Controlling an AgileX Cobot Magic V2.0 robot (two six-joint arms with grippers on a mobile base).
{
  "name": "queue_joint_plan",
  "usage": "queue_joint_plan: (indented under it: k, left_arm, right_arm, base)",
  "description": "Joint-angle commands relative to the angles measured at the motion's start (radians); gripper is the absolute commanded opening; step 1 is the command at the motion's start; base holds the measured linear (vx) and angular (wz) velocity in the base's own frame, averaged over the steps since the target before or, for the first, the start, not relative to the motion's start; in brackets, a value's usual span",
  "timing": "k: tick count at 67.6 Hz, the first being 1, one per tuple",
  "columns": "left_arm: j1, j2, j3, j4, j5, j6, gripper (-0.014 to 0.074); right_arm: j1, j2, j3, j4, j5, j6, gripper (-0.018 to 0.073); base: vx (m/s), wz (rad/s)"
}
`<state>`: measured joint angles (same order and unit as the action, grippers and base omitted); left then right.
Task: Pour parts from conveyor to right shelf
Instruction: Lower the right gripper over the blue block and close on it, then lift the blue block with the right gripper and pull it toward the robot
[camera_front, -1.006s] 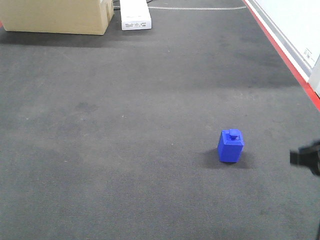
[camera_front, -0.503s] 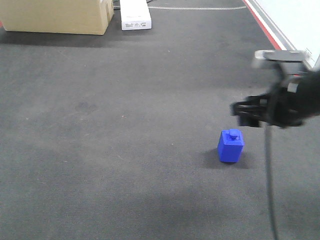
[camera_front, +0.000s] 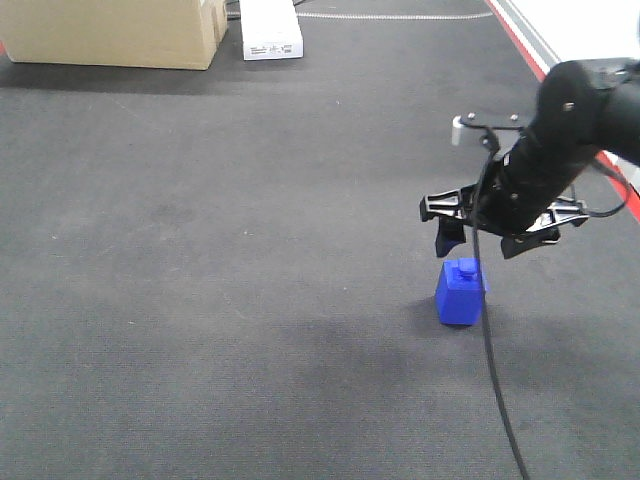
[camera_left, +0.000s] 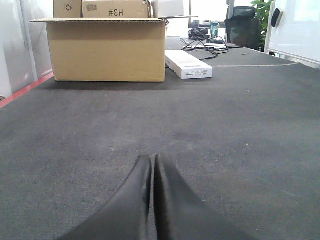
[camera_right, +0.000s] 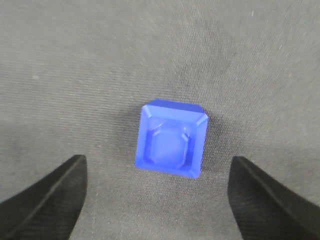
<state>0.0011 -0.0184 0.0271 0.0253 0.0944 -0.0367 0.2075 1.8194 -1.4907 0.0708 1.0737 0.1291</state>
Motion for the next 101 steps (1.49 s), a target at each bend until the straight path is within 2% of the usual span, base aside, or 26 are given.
queue_joint_plan:
  k: [1, 15, 24, 32, 41, 48, 54, 64, 73, 83, 88, 101]
  left_arm:
    - [-0.004, -0.005, -0.02, -0.006, -0.073, -0.007, -0.0006]
    - [-0.004, -0.005, -0.02, -0.006, -0.073, -0.007, -0.0006]
    - [-0.004, -0.005, -0.02, -0.006, -0.073, -0.007, -0.0006]
    - [-0.004, -0.005, -0.02, -0.006, -0.073, -0.007, -0.0006]
    - [-0.004, -0.005, -0.02, -0.006, -0.073, -0.007, -0.0006]
    - [-0.004, -0.005, -0.02, -0.006, -0.073, -0.007, -0.0006]
    - [-0.004, -0.005, -0.02, -0.006, -0.073, -0.007, -0.0006]
    - [-0.004, -0.005, -0.02, -0.006, -0.073, -0.007, -0.0006]
    - [-0.004, -0.005, -0.02, -0.006, -0.073, -0.007, -0.0006]
    - [-0.004, -0.005, -0.02, -0.006, -0.073, -0.007, -0.0006]
    - [-0.004, -0.005, -0.02, -0.006, -0.073, -0.007, -0.0006]
    - [-0.004, -0.005, -0.02, -0.006, -0.073, -0.007, -0.0006]
  right_arm:
    - [-0.002, 0.001, -0.058, 0.001, 0.019, 0.01, 0.0568]
    - [-0.002, 0.082, -0.077, -0.005, 0.042, 0.012, 0.0552]
    - [-0.002, 0.11, -0.077, -0.004, 0.037, 0.012, 0.0482]
    - [-0.002, 0.125, -0.077, -0.003, 0.035, 0.012, 0.0339]
    - [-0.002, 0.119, -0.077, -0.003, 0.014, 0.011, 0.0122]
    - [-0.002, 0.084, -0.077, -0.005, -0.014, 0.012, -0.0013]
    - [-0.002, 0.033, -0.077, -0.013, -0.037, 0.011, -0.0011]
    - [-0.021, -0.052, -0.077, -0.084, -0.038, 0.013, -0.0009]
    - [-0.109, -0.117, -0.077, -0.06, -0.013, 0.011, -0.0008]
    - [-0.2, -0.201, -0.063, -0.039, 0.0, -0.044, -0.0008]
    - [-0.224, -0.275, 0.003, -0.05, -0.043, -0.077, -0.0006]
    - [-0.218, -0.479, 0.236, -0.03, -0.24, -0.075, -0.0005]
  base:
    - [0.0, 0.0]
    - [0.0, 0.0]
    - [0.0, 0.0]
    - [0.0, 0.0]
    - [0.0, 0.0]
    - [0.0, 0.0]
    - [0.0, 0.0]
    - [0.0, 0.0]
    - [0.0, 0.0]
    - [0.0, 0.0]
    - [0.0, 0.0]
    - [0.0, 0.0]
